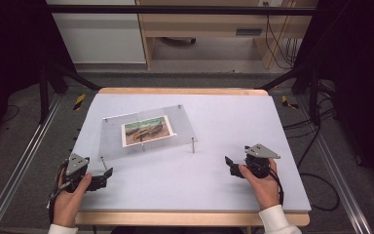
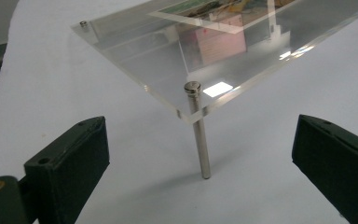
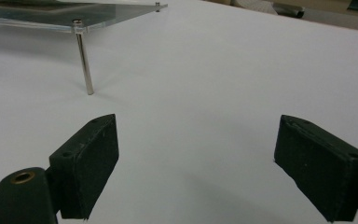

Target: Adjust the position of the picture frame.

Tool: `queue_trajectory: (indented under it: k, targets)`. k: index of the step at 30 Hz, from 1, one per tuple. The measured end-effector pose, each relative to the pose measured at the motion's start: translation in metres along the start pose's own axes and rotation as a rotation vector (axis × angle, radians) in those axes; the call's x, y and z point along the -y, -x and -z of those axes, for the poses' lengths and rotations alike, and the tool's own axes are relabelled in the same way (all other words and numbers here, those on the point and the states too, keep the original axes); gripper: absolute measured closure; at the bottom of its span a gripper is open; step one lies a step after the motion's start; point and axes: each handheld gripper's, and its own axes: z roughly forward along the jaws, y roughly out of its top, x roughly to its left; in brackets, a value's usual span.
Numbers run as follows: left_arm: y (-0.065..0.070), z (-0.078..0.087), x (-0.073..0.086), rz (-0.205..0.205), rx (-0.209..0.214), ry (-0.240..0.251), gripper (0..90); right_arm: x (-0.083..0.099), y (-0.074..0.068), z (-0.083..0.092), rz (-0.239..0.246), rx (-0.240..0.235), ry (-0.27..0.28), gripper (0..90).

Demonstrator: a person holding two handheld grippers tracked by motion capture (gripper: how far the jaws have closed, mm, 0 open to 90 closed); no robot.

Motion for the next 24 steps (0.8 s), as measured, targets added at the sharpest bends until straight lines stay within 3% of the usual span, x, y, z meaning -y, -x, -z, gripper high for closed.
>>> queue_trajectory:
  k: [6, 11, 13, 15, 18, 21, 24]
  targets:
    - [0.0, 0.002, 0.0, -0.034, -0.021, 0.012, 3.5, 0.002, -0.001, 0.0, 0.007, 0.006, 0.015, 14.2]
    - [-0.002, 0.004, 0.0, 0.003, -0.03, 0.006, 6.0, 0.002, 0.0, 0.0, 0.014, 0.025, 0.035, 14.4]
    - [-0.004, 0.009, -0.001, 0.021, -0.059, 0.042, 7.1, 0.003, 0.001, 0.0, 0.016, 0.03, 0.031, 14.4]
    - [-0.005, 0.012, -0.002, 0.042, -0.059, 0.07, 8.1, 0.003, 0.001, 0.0, 0.02, 0.025, 0.032, 14.6]
    - [-0.006, 0.012, -0.002, 0.084, -0.019, 0.089, 9.2, 0.003, 0.0, 0.0, 0.029, 0.027, 0.031, 14.6]
    - [-0.006, 0.011, -0.002, 0.095, 0.007, 0.093, 9.2, 0.004, -0.001, -0.001, 0.027, 0.026, 0.029, 14.6]
    - [-0.002, 0.013, -0.006, 0.076, 0.023, 0.135, 9.2, 0.004, -0.005, -0.001, 0.016, 0.026, 0.052, 14.6]
